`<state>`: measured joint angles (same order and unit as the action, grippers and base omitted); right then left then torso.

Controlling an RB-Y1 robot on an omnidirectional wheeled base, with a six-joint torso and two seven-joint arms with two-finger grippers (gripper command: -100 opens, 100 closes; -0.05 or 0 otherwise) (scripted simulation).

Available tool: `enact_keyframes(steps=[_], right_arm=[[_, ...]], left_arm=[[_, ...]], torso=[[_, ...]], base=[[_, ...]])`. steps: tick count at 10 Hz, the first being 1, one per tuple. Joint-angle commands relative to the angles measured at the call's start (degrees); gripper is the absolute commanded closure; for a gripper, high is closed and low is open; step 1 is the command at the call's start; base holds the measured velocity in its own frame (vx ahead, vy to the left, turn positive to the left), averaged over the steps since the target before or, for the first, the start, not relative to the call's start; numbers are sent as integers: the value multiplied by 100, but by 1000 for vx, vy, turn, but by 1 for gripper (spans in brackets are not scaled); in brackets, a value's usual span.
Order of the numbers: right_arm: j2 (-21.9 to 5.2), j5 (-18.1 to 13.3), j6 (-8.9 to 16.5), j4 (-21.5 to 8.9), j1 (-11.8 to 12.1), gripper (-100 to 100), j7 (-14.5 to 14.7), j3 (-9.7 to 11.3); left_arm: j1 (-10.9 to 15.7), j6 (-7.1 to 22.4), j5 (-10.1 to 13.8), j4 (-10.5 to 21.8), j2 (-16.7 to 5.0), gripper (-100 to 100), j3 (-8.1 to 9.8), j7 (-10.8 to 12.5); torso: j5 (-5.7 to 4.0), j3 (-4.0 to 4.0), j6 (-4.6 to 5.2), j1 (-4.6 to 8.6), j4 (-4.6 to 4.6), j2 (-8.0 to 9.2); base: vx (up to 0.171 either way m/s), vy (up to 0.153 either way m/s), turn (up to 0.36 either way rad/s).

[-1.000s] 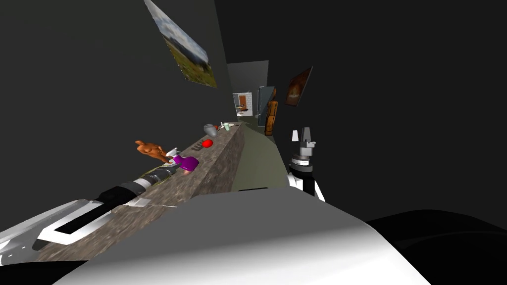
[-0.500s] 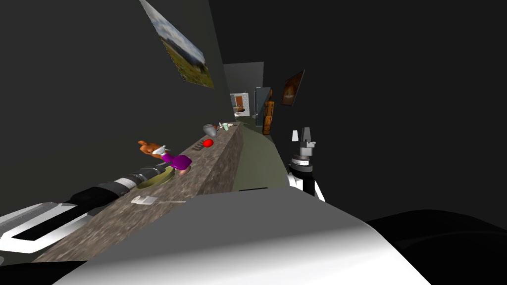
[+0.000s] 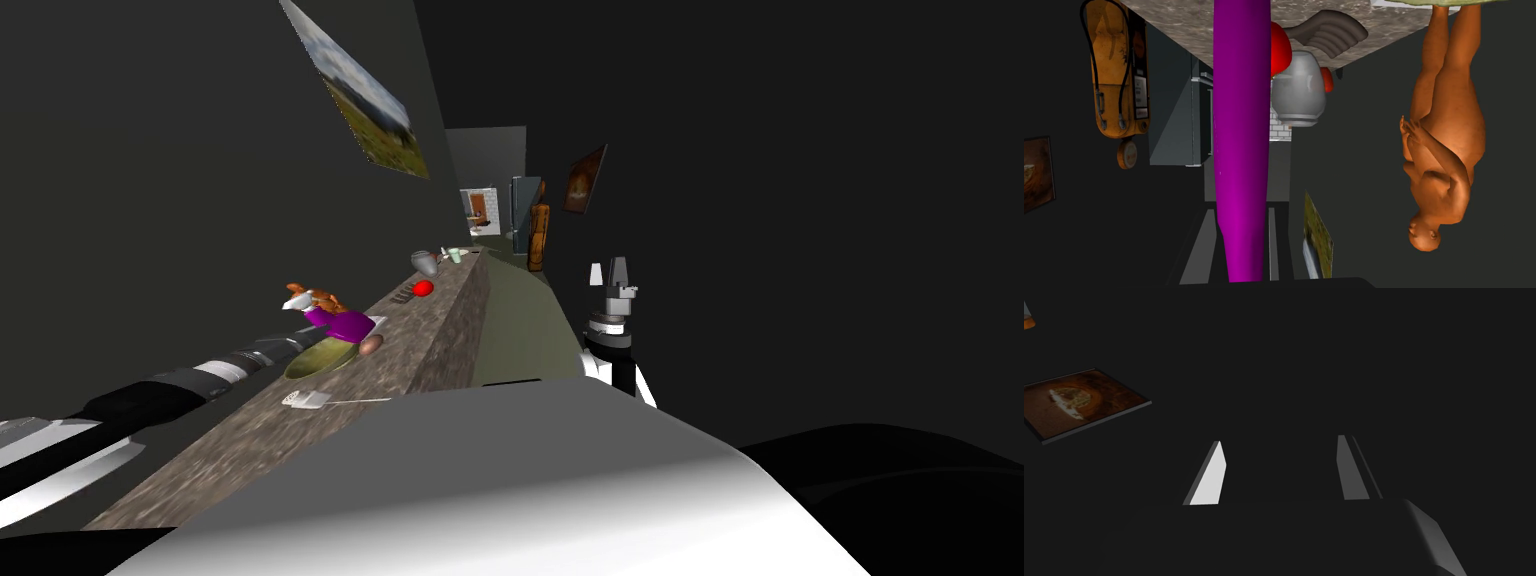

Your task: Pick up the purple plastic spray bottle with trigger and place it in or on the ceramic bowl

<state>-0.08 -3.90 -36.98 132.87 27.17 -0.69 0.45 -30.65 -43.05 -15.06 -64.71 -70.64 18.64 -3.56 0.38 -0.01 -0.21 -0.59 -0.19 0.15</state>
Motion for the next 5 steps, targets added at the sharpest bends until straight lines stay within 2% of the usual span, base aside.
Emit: enact_keyframes(steps=[1,3,5], right_arm=[[0,0,0,0,0,0,0,0],[0,0,0,0,-1,0,0,0],[-1,0,0,0,-1,0,0,0]], left_arm=[[80,-108,38,213,-70,100,-2,20],[125,-237,105,450,-176,100,46,46],[197,-437,205,799,-336,100,111,73]], torso=[[0,0,0,0,0,0],[-2,0,6,-1,0,2],[-2,4,4,-23,3,6]], base=[[-52,68,-42],[-81,103,-97],[-108,173,-106]])
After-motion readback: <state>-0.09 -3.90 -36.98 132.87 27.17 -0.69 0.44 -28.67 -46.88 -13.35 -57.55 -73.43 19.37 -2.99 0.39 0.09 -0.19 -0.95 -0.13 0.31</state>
